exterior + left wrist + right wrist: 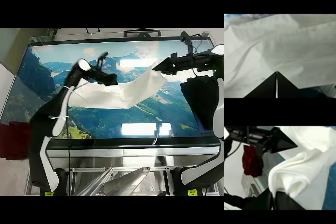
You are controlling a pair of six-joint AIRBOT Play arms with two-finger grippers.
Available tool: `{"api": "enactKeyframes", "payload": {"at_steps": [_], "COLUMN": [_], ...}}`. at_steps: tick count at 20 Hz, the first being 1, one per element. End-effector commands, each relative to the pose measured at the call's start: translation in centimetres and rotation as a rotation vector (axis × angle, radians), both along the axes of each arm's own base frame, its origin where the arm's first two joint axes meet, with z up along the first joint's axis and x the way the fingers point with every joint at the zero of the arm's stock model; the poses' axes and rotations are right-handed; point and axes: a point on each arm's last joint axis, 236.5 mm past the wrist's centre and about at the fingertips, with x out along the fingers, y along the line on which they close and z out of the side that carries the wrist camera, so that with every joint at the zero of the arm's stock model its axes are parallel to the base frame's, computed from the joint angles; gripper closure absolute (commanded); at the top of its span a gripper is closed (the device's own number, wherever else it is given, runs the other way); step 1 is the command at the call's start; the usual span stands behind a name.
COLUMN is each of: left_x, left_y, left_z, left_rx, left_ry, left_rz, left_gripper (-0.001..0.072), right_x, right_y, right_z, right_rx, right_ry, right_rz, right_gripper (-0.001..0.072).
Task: Fold the shirts.
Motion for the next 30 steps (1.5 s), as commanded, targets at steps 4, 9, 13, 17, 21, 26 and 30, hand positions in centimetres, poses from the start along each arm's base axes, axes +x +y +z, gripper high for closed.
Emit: {"api": "enactKeyframes", "payload": {"at_steps": [4, 9, 13, 17, 21, 26, 30], "left_x": [0.5, -0.7, -2.0, -2.3, -2.7, -4.3, -4.6], "left_y": [14.6, 23.3, 24.3, 24.4, 24.1, 23.3, 23.2], "left_z": [16.4, 14.8, 12.4, 14.8, 17.5, 20.8, 21.4], "left_rx": [-0.057, -0.027, -0.124, -0.236, -0.239, -0.223, -0.215], "left_ry": [-0.223, -0.191, -0.113, -0.136, -0.184, -0.221, -0.231], "left_rz": [0.179, 0.303, 0.287, 0.269, 0.230, 0.155, 0.145], "left_gripper": [0.0703, 0.0701, 0.0701, 0.0702, 0.0702, 0.0702, 0.0702], "right_x": [1.1, 2.6, -1.8, -4.7, -2.6, 0.8, 3.2], "right_y": [18.3, 34.0, 43.8, 46.2, 42.2, 28.7, 14.6], "right_z": [2.6, -3.4, -12.8, -12.5, -7.5, -9.1, -14.2], "right_rx": [0.128, 0.060, -0.007, 0.061, 0.129, -0.131, -0.426], "right_ry": [-0.149, -0.431, -0.427, -0.442, -0.467, -0.188, 0.080], "right_rz": [-0.027, -0.307, -0.343, -0.141, -0.034, 0.062, -0.044], "right_gripper": [0.0696, 0.0696, 0.0224, 0.0014, 0.0021, 0.0143, 0.0130]}}
